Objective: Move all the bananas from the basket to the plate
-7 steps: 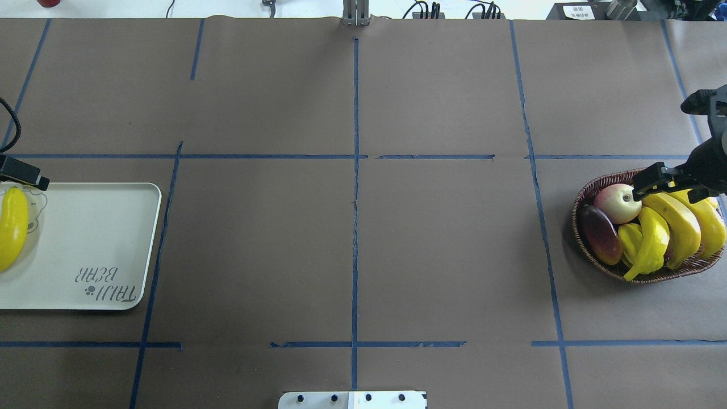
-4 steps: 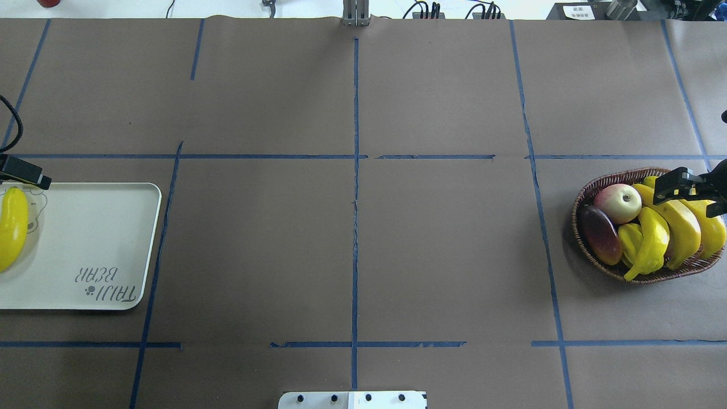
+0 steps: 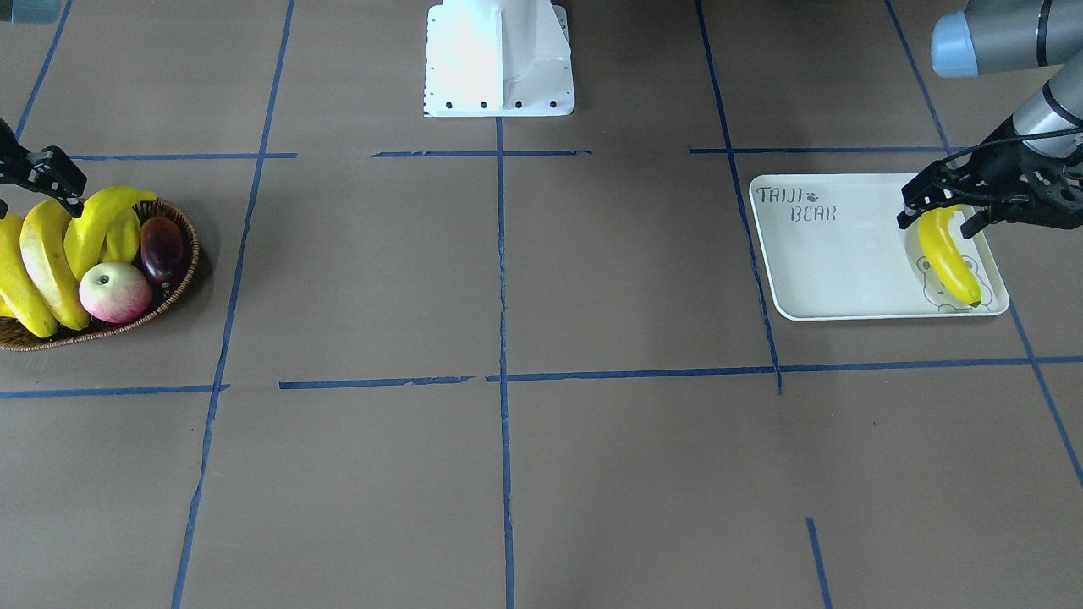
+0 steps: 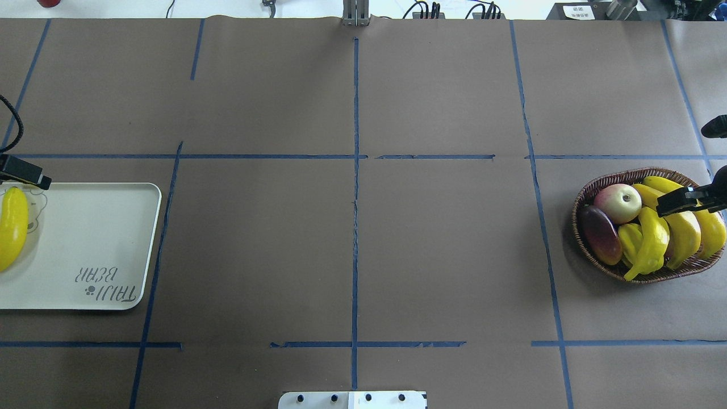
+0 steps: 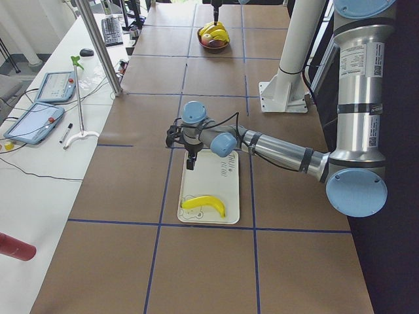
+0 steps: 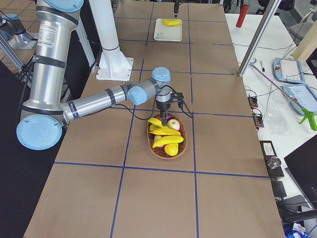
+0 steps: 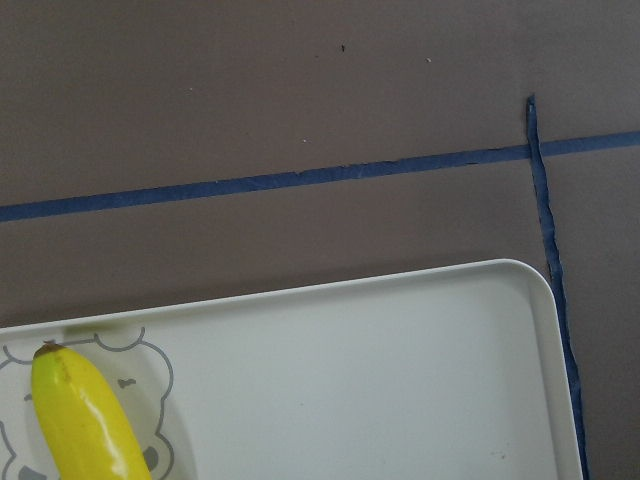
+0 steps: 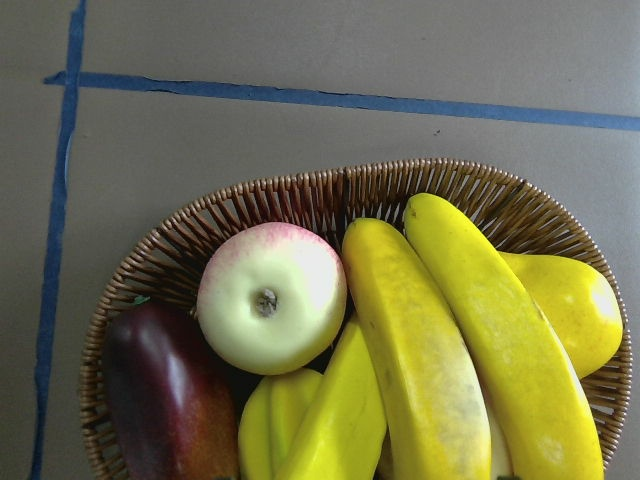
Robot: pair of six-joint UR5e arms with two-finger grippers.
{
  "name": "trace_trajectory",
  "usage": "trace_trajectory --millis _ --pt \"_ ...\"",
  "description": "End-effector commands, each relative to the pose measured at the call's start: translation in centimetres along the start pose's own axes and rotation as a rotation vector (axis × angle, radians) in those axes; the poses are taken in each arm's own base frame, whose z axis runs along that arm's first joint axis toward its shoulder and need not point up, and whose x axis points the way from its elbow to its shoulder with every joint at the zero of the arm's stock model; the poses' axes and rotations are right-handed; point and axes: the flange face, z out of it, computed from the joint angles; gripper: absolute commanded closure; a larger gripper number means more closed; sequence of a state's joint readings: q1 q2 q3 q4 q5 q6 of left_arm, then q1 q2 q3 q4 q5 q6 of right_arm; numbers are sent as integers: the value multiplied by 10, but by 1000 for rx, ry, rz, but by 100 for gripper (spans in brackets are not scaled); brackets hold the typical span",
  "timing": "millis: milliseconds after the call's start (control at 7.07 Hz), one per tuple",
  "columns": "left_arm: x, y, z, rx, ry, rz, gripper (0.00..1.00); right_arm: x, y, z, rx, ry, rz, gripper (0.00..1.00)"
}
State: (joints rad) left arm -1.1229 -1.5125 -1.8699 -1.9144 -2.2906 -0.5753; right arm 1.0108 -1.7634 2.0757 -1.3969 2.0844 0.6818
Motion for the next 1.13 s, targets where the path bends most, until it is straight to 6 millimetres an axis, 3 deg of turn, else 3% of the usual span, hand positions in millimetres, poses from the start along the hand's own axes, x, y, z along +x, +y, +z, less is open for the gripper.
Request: trace_trajectory --millis 0,424,565,989 --pt "0 0 1 -1 0 1 0 -12 3 0 11 -28 223 8" --pt "1 0 0 -1 2 2 0 -31 27 21 6 -14 557 16" --pt "1 0 0 -1 2 2 0 -32 47 39 29 16 576 17" --pt "2 0 -1 1 3 4 0 -24 67 44 20 33 573 18"
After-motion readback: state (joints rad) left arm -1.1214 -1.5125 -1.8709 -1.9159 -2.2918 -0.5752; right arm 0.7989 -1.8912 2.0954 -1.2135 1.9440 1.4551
